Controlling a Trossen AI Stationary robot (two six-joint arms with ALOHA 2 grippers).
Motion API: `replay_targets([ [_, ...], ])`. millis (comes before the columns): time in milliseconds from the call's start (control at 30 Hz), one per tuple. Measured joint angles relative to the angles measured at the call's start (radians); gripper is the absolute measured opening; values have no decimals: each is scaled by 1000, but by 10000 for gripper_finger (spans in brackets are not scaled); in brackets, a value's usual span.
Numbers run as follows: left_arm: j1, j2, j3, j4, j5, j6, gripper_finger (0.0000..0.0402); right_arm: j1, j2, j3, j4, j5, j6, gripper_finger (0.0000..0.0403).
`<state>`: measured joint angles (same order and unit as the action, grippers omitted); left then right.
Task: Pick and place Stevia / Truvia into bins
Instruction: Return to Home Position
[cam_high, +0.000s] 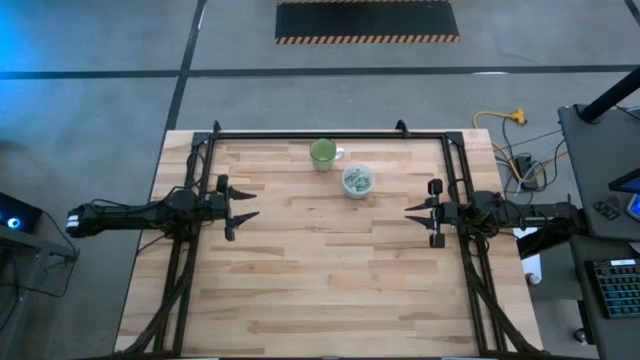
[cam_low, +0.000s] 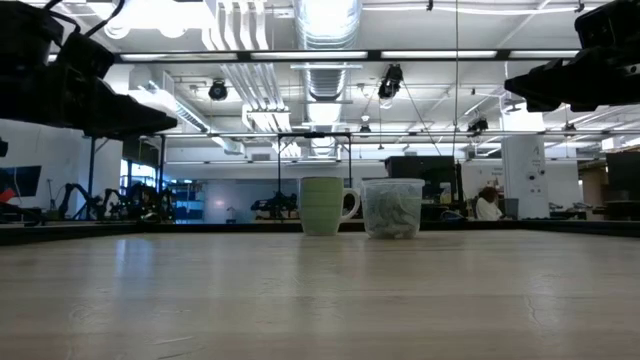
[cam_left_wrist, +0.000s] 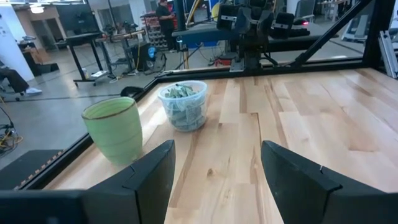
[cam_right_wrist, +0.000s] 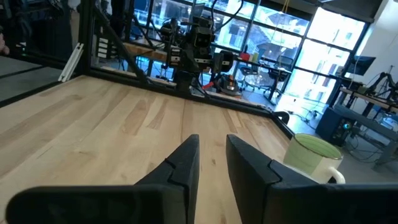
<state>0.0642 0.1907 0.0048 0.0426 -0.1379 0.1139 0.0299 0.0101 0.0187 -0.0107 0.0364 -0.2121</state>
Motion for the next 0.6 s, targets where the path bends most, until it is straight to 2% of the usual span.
replay_targets([
  [233, 0, -5, 1, 2, -2, 40, 222, 0, 0, 0, 0, 0, 2, 77],
  [500, 0, -163, 8, -15, 19, 45, 222, 0, 0, 0, 0, 0, 2, 85],
  [600, -1, -157, 12, -25, 30, 17, 222, 1, -1, 0, 0, -2, 2, 87],
])
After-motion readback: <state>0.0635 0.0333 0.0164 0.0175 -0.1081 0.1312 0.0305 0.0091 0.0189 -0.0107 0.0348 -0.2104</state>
